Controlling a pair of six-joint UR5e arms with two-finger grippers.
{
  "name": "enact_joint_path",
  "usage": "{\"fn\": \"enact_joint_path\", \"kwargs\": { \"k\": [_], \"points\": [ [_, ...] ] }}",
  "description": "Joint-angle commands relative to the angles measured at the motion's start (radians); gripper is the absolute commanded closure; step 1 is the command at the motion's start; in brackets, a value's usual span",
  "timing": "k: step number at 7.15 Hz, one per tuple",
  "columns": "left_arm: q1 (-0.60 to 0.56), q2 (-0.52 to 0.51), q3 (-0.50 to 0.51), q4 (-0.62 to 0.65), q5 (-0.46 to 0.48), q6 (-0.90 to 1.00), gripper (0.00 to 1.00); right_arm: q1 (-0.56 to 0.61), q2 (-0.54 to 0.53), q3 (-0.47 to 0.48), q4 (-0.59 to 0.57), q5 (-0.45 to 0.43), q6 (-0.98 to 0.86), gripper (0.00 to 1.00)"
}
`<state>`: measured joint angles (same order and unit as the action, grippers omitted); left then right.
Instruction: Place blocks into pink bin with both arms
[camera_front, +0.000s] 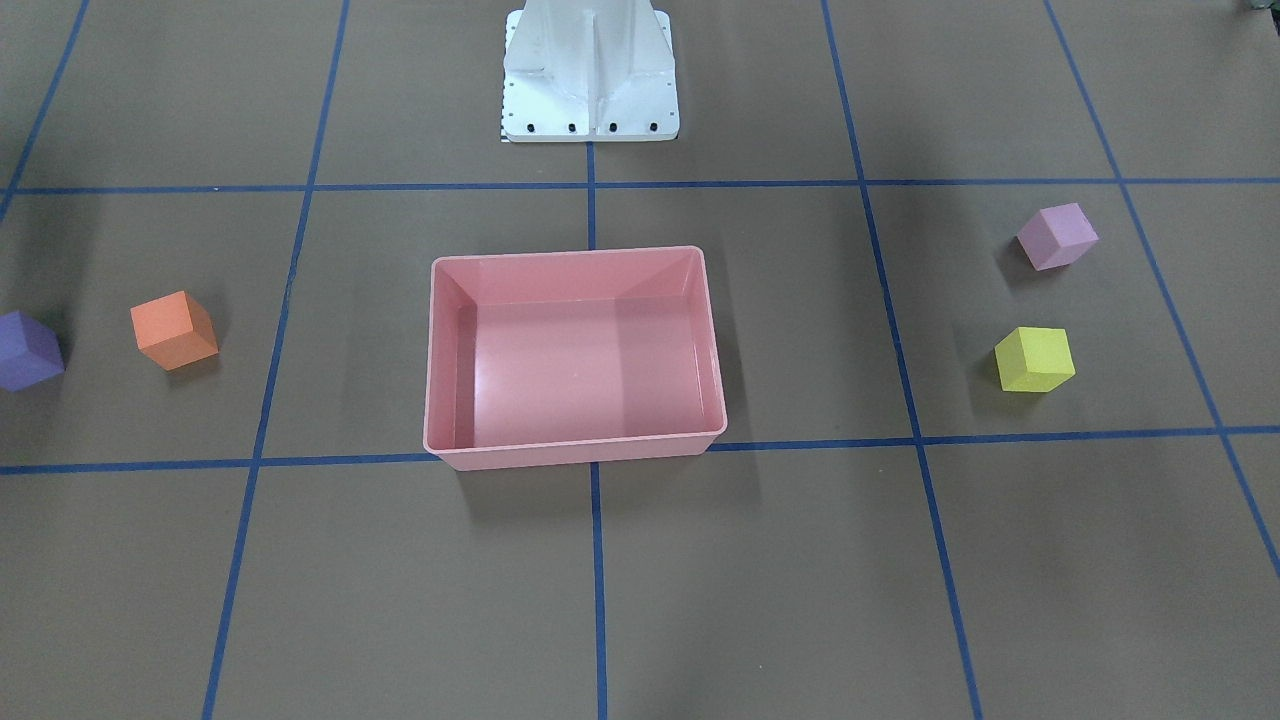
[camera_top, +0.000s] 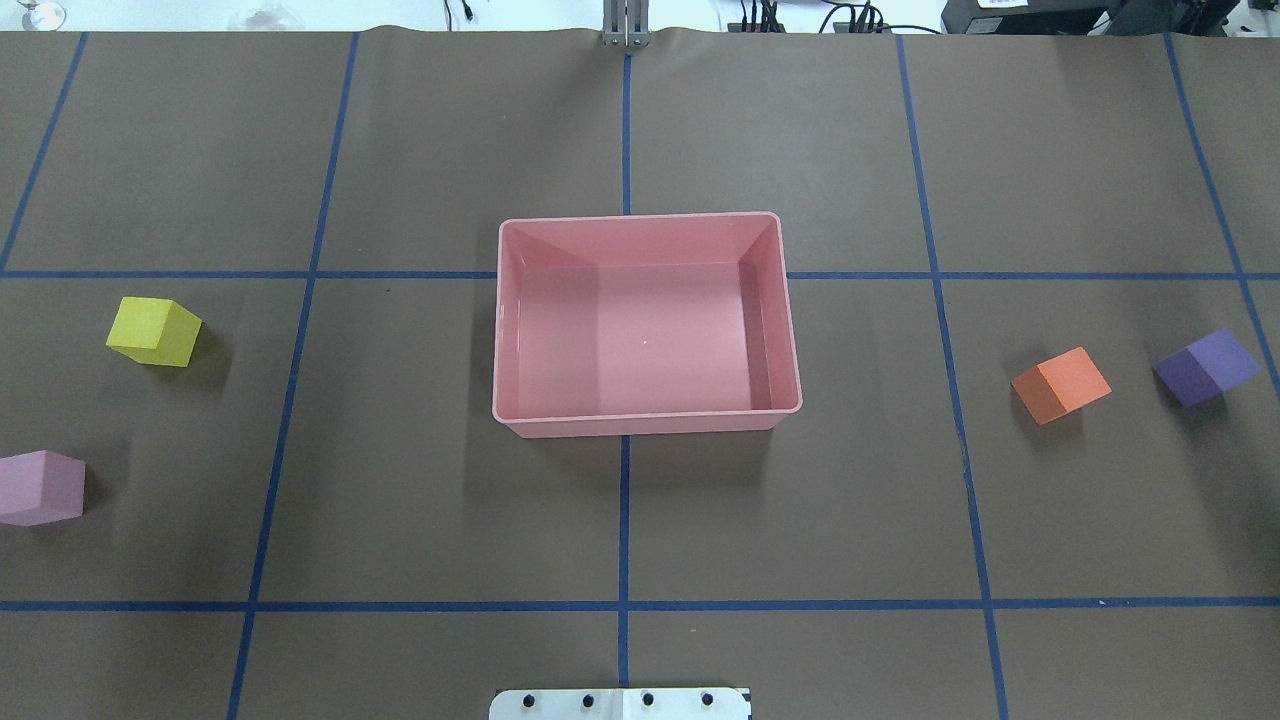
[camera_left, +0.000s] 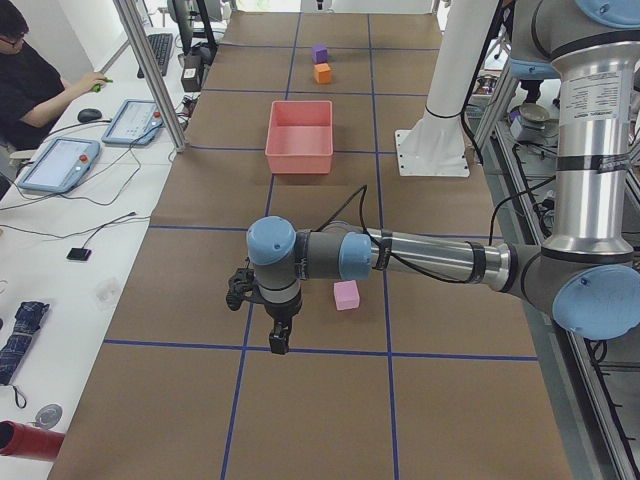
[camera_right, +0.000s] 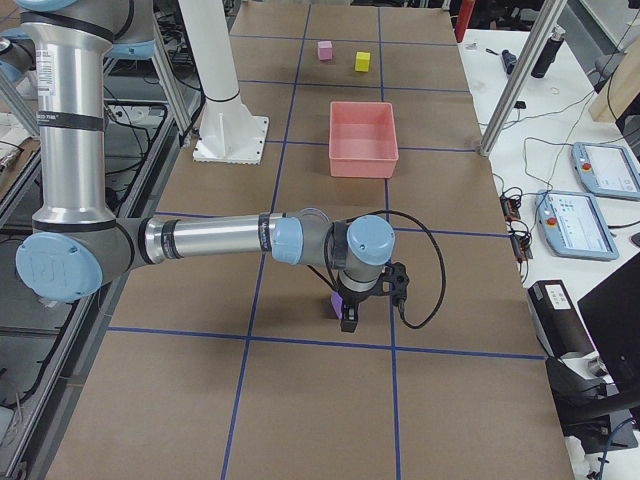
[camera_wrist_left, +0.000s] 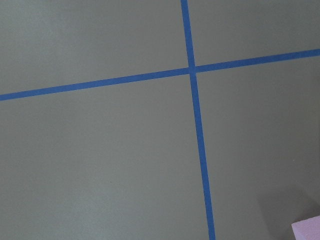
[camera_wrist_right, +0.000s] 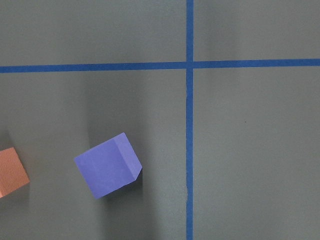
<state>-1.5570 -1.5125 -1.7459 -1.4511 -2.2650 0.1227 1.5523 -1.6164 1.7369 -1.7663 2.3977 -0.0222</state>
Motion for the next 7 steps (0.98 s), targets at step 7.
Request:
{"fn": "enact_joint_path", "kwargs": {
  "k": [7],
  "points": [
    [0.024, -0.081, -0.029, -0.032, -0.027, -0.032, 0.0, -0.001, 0.039, 0.058, 0.001, -0.002, 0.016, 0.0]
  ]
}}
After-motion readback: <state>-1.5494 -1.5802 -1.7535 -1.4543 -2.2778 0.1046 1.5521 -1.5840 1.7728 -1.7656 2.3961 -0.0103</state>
